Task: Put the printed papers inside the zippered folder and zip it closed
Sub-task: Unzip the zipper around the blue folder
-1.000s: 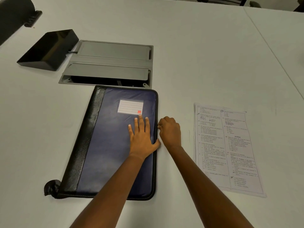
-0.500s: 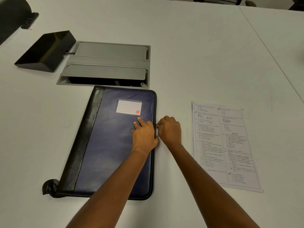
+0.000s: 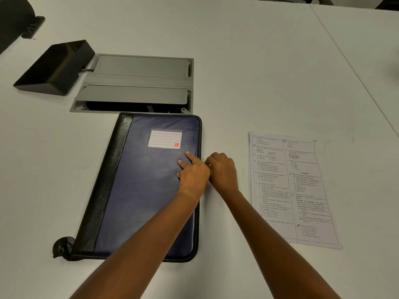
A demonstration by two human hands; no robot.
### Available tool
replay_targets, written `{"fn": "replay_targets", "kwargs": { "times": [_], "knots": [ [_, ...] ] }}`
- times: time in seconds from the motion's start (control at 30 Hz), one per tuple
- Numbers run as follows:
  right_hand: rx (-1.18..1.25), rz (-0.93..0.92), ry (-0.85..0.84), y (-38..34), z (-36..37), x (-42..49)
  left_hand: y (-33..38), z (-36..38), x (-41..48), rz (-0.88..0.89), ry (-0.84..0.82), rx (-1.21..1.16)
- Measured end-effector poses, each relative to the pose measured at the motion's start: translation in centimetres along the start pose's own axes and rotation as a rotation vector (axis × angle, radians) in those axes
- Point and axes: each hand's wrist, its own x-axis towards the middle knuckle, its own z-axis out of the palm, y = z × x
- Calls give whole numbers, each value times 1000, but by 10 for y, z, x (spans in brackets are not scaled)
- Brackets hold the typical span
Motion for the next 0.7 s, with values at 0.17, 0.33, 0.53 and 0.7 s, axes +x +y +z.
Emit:
{"fn": "replay_targets", "kwargs": {
  "times": [0.17,0.33,0.53,0.7],
  "knots": [
    [12,-57,32,0,-3,-16,-2,-6,0,-11,25,-13],
    [54,-29,27,-4,0,-38,-3,-6,2,4,47,38],
    [124,38,15,-9,7,-78,-3,1,6,26,59,140],
    [106,111,16,-18,7,-85,-5,2,1,2,76,42]
  ]
}}
